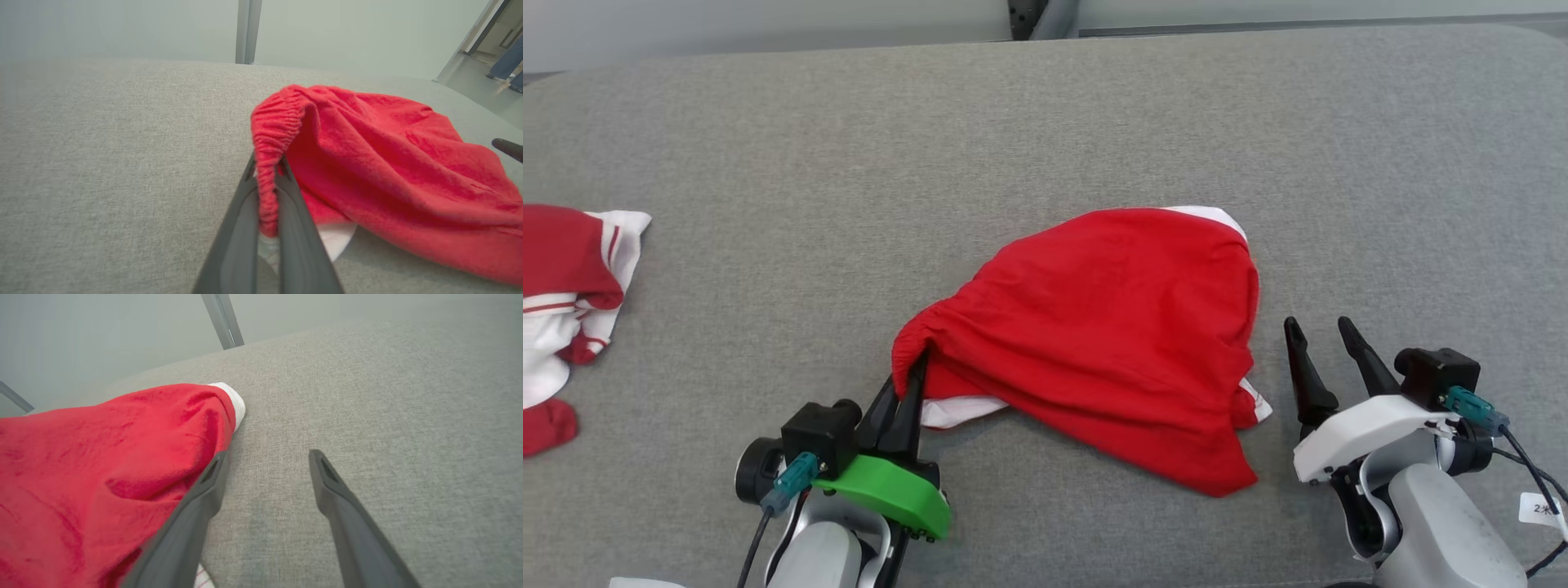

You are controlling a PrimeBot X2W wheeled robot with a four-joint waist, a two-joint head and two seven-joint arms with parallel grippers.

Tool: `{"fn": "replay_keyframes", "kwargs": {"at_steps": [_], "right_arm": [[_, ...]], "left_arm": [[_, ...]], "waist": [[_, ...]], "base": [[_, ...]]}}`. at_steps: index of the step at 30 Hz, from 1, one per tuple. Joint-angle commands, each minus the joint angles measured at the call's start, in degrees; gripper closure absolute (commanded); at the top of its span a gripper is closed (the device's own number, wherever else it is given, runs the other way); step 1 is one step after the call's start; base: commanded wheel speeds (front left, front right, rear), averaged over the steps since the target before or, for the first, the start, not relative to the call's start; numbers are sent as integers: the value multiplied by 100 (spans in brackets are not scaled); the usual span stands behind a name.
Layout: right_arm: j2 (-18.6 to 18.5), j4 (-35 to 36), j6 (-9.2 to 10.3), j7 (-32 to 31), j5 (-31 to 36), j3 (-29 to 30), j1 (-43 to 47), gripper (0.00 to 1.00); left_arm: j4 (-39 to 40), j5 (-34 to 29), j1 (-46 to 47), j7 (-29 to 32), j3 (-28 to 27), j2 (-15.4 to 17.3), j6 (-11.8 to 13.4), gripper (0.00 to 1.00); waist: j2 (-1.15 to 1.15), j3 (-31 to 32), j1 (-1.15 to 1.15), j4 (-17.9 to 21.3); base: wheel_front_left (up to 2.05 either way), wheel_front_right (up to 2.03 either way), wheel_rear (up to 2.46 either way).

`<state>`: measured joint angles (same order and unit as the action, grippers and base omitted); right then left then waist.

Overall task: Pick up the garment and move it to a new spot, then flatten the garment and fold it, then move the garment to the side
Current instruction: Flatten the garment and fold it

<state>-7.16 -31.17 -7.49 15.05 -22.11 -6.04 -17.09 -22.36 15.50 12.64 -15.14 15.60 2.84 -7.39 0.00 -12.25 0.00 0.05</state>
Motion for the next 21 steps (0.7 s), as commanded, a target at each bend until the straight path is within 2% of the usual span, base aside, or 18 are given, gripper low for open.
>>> {"fn": "replay_keyframes", "kwargs": {"at_steps": [1, 4, 9, 15, 16, 17, 19, 21], "right_arm": [[4, -15, 1, 19, -41, -31, -67, 0], [33, -54, 1, 19, -66, -164, -118, 0], [-12, -90, 2, 19, -95, -267, -225, 0], [-18, -27, 2, 19, -106, -339, -288, 0], [-1, -14, 2, 19, -116, -381, -286, 0], [14, 25, 2, 19, -135, -428, -278, 0], [32, 128, 2, 19, -166, -572, -222, 0], [37, 192, 2, 19, -201, -663, -185, 0]], "left_arm": [[-24, -57, -24, -2, -29, 14, -8, 100], [-174, -134, 211, -1, -41, 14, -9, 100], [-736, -367, 782, -2, -258, 34, 39, 100], [-1834, -590, 1565, 1, -590, 181, 344, 100], [-2041, -606, 1646, 0, -629, 209, 405, 67], [-2275, -625, 1721, 0, -680, 234, 479, 0], [-2671, -555, 1841, -2, -775, 231, 559, 0], [-2714, -585, 1906, -2, -796, 229, 593, 0]], "waist": [[0, 58, 0, -307], [0, -20, 0, -177], [0, -222, 0, 279], [0, -401, 0, 857], [0, -403, 0, 930], [0, -394, 0, 981], [0, -365, 0, 1025], [0, -340, 0, 1018]], "base": [[0, 0, 0], [0, 0, 0], [0, 0, 0], [0, 0, 0], [0, 0, 0], [0, 0, 0], [0, 0, 0], [0, 0, 0]]}}
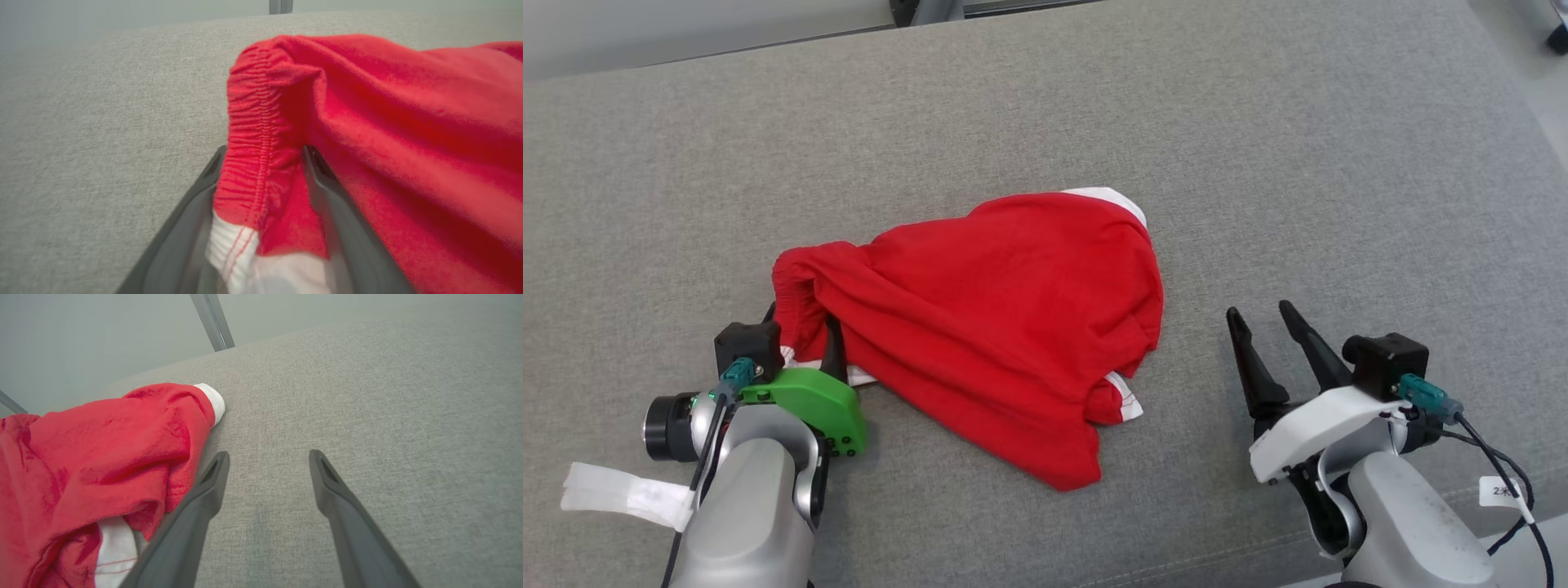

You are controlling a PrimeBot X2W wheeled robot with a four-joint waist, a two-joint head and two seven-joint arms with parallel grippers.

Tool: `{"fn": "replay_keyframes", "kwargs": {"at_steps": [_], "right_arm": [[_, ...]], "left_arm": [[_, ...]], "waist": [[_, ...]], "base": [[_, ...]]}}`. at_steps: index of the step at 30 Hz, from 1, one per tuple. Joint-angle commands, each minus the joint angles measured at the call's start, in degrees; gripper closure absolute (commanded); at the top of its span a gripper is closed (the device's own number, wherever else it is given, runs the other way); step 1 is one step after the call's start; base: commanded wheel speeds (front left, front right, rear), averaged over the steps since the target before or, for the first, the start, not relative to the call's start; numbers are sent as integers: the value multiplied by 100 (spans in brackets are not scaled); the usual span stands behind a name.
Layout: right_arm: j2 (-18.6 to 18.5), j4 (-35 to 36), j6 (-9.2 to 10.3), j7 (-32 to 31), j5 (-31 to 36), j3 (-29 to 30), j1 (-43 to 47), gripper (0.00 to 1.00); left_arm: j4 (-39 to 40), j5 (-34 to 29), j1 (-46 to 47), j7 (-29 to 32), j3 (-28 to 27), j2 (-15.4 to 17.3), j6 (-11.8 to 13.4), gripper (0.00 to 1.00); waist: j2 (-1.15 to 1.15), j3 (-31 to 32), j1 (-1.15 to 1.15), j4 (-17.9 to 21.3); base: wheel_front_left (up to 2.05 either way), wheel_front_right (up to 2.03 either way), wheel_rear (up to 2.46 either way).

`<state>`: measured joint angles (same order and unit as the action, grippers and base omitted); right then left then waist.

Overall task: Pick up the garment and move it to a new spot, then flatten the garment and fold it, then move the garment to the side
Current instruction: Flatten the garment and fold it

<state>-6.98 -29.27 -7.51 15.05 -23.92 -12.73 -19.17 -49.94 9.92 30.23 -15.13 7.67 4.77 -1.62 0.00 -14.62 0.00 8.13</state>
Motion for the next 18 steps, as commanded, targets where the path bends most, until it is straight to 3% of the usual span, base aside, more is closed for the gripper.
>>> {"fn": "replay_keyframes", "kwargs": {"at_steps": [1, 11, 18], "right_arm": [[-13, 66, 4, 19, -31, -90, 68, 0], [-413, 696, 2, 19, -409, -1543, 667, 0], [-616, 639, 2, 19, -839, -2463, 838, 0]], "left_arm": [[5, -38, 125, -3, -21, 21, 37, 0], [662, 45, -831, -1, -359, -119, 125, 0], [1127, 28, -1546, -2, -467, -173, 44, 0]], "waist": [[0, -72, 0, 178], [0, 526, 0, -484], [0, 836, 0, -852]], "base": [[0, 0, 0], [0, 0, 0], [0, 0, 0]]}}
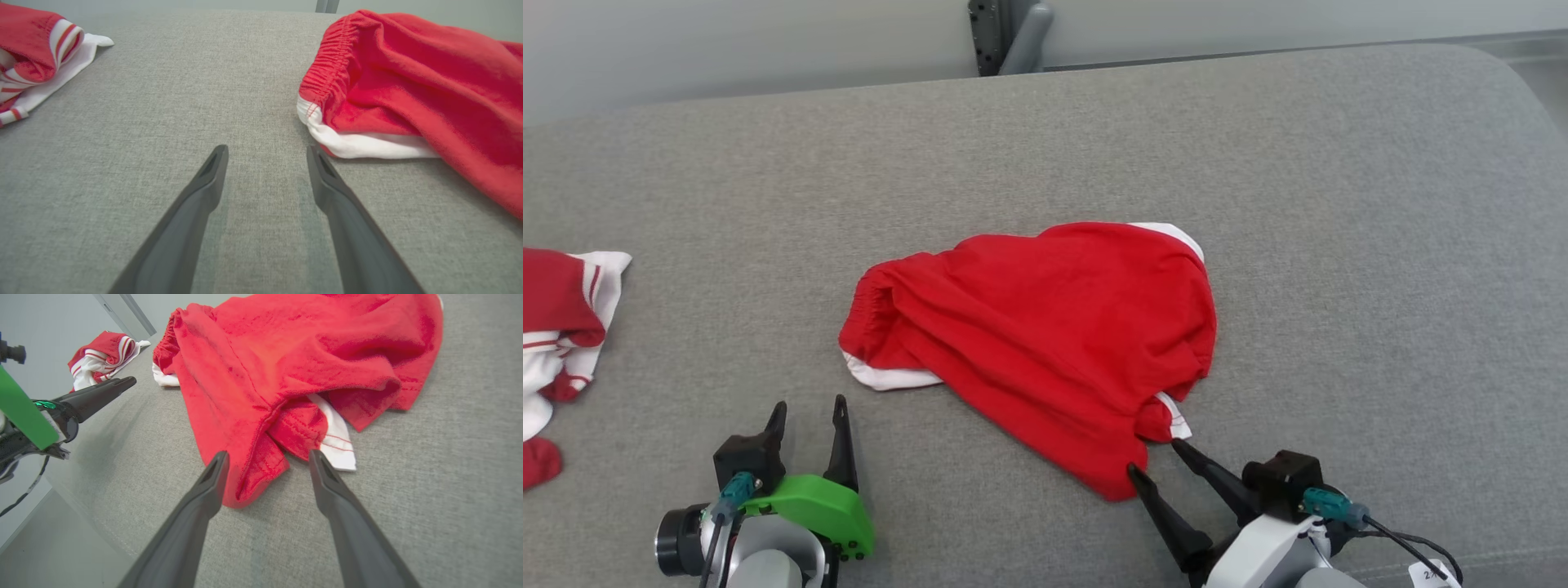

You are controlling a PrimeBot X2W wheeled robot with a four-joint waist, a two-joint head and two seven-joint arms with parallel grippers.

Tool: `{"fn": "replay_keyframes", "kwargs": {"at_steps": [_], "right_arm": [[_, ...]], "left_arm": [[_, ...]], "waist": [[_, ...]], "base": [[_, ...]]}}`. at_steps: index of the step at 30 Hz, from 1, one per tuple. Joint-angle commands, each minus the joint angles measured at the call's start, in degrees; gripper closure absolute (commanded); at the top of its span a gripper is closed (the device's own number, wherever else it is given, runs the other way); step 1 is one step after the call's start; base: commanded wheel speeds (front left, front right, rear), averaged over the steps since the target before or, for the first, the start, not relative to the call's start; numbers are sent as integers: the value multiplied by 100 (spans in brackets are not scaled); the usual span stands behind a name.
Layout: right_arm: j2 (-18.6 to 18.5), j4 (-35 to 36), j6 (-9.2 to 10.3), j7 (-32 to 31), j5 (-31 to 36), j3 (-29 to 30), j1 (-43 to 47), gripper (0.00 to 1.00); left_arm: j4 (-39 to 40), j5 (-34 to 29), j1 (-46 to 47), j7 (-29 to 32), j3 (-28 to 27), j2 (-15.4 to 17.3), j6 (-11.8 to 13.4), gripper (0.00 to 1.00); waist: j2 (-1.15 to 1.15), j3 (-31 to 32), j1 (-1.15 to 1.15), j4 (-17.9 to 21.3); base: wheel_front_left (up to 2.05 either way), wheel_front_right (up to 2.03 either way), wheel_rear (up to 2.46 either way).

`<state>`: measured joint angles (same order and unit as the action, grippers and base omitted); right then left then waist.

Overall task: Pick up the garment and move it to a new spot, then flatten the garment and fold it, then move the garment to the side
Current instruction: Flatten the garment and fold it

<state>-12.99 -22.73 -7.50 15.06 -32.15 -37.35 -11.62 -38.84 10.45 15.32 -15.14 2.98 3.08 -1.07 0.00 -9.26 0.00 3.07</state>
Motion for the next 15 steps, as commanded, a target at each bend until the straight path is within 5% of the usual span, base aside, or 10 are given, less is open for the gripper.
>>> {"fn": "replay_keyframes", "kwargs": {"at_steps": [1, 10, 11, 12, 13, 15], "right_arm": [[-37, -28, 1, 18, -63, -91, 58, 0], [-44, -843, 1, 18, -303, -558, -396, 0], [-21, -908, 2, 18, -320, -571, -438, 28], [0, -961, 1, 18, -351, -606, -473, 81], [16, -991, 1, 18, -401, -639, -509, 100], [27, -840, 1, 18, -565, -688, -597, 100]], "left_arm": [[59, -16, -127, 0, 15, -7, -30, 0], [242, 306, -356, 0, 426, -9, 42, 0], [250, 312, -363, 0, 437, -11, 53, 0], [259, 326, -363, 0, 442, -11, 66, 0], [269, 338, -361, 0, 449, -10, 73, 0], [348, 332, -367, 0, 465, -11, 87, 0]], "waist": [[0, 308, 0, -406], [0, 245, 0, -806], [0, 240, 0, -816], [0, 234, 0, -822], [0, 228, 0, -826], [0, 214, 0, -826]], "base": [[0, 0, 0], [0, 0, 0], [0, 0, 0], [0, 0, 0], [0, 0, 0], [0, 0, 0]]}}
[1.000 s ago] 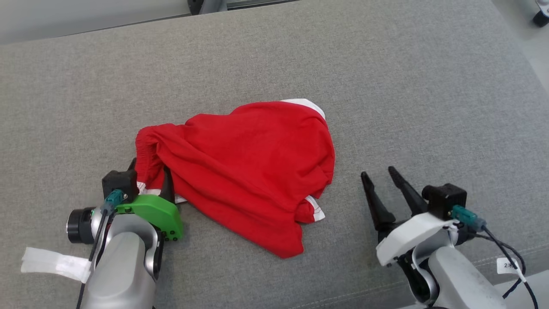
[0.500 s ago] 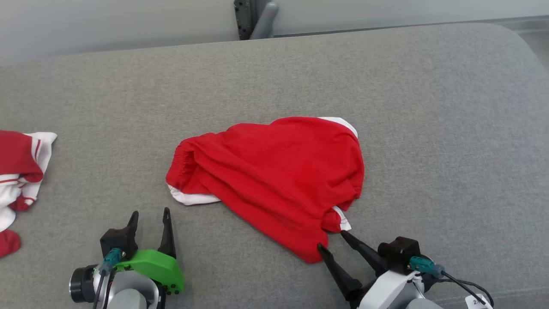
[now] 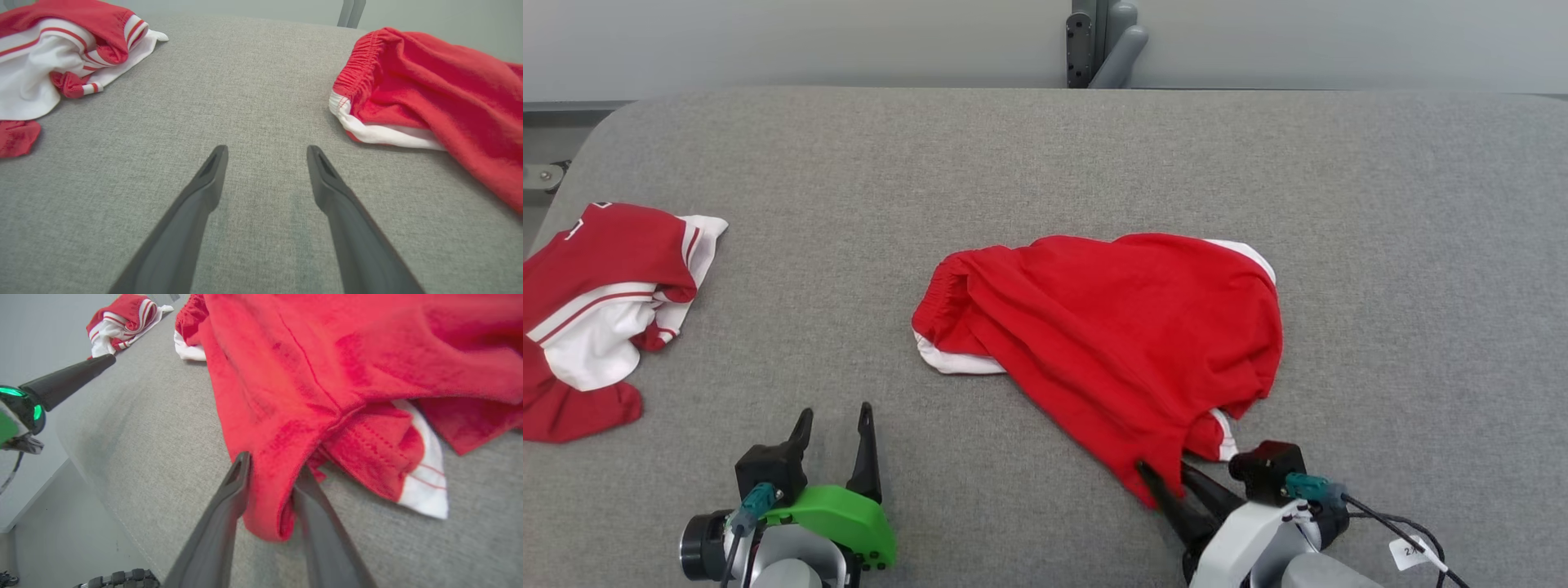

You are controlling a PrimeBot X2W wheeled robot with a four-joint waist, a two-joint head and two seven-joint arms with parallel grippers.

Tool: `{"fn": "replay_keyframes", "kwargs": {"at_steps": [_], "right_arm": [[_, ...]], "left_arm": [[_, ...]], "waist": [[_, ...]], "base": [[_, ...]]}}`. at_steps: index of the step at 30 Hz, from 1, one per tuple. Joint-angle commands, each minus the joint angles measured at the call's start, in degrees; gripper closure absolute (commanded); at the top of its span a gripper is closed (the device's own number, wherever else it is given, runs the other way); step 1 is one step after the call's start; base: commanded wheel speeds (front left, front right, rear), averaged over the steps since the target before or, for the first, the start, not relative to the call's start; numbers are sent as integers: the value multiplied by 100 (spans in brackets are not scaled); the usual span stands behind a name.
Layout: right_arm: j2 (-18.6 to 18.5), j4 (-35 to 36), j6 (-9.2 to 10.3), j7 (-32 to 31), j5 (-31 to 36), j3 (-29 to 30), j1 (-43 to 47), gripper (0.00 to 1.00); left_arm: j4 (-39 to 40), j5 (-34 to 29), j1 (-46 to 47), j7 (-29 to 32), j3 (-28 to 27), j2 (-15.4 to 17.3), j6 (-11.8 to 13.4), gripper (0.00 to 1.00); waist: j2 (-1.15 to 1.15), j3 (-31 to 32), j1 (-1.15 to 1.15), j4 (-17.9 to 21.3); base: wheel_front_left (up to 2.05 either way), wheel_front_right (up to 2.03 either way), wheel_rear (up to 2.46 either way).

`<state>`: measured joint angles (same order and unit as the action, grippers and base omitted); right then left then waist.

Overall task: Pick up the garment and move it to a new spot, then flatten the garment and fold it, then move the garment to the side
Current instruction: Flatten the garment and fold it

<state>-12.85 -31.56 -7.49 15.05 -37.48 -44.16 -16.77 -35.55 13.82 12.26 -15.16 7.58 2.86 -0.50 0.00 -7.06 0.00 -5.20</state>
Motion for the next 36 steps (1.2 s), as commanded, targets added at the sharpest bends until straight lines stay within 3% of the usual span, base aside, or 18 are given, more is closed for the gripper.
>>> {"fn": "replay_keyframes", "kwargs": {"at_steps": [1, 3, 7, 11, 15, 18, 22, 23, 24, 31, 36], "right_arm": [[-13, 159, 0, 19, -135, 11, -112, 100], [-52, 491, 1, 19, -537, 124, -131, 100], [-300, 1382, 0, -20, -2014, -40, -304, 100], [-419, 1671, 0, -178, -3321, 193, -476, 100], [-322, 1515, -1, -268, -4900, 1014, -704, 100], [-311, 1009, -1, -244, -5406, 1506, -908, 100], [-371, 159, -1, -123, -5267, 1779, -1340, 100], [-381, -119, -1, -101, -5157, 1784, -1456, 55], [-352, -349, -1, -74, -5041, 1766, -1597, 0], [-409, -1858, -1, 14, -3270, 1213, -2725, 0], [-519, -2283, 0, 19, -1857, 1617, -2924, 0]], "left_arm": [[62, -4, -79, 1, 9, 12, 31, 0], [139, -11, -111, 1, 28, 11, 23, 0], [190, 45, -148, 1, 127, 11, -16, 0], [168, 88, -104, 2, 236, 12, -27, 0], [126, 156, 47, 2, 452, 12, -37, 0], [92, 221, 91, 2, 622, 12, -16, 0], [68, 306, 184, 1, 785, 12, 27, 0], [66, 314, 201, 1, 815, 11, 40, 0], [73, 327, 216, 1, 849, 10, 44, 0], [66, 367, 276, 1, 964, 12, 115, 0], [35, 313, 179, 2, 905, 12, 129, 0]], "waist": [[0, -11, 0, 8], [0, -21, 0, 29], [0, -41, 0, 76], [0, -72, 0, 47], [0, -173, 0, -126], [0, -277, 0, -314], [0, -460, 0, -539], [0, -504, 0, -585], [0, -557, 0, -629], [0, -670, 0, -670], [0, -413, 0, -436]], "base": [[0, 0, 0], [0, 0, 0], [0, 0, 0], [0, 0, 0], [0, 0, 0], [0, 0, 0], [0, 0, 0], [0, 0, 0], [0, 0, 0], [0, 0, 0], [0, 0, 0]]}}
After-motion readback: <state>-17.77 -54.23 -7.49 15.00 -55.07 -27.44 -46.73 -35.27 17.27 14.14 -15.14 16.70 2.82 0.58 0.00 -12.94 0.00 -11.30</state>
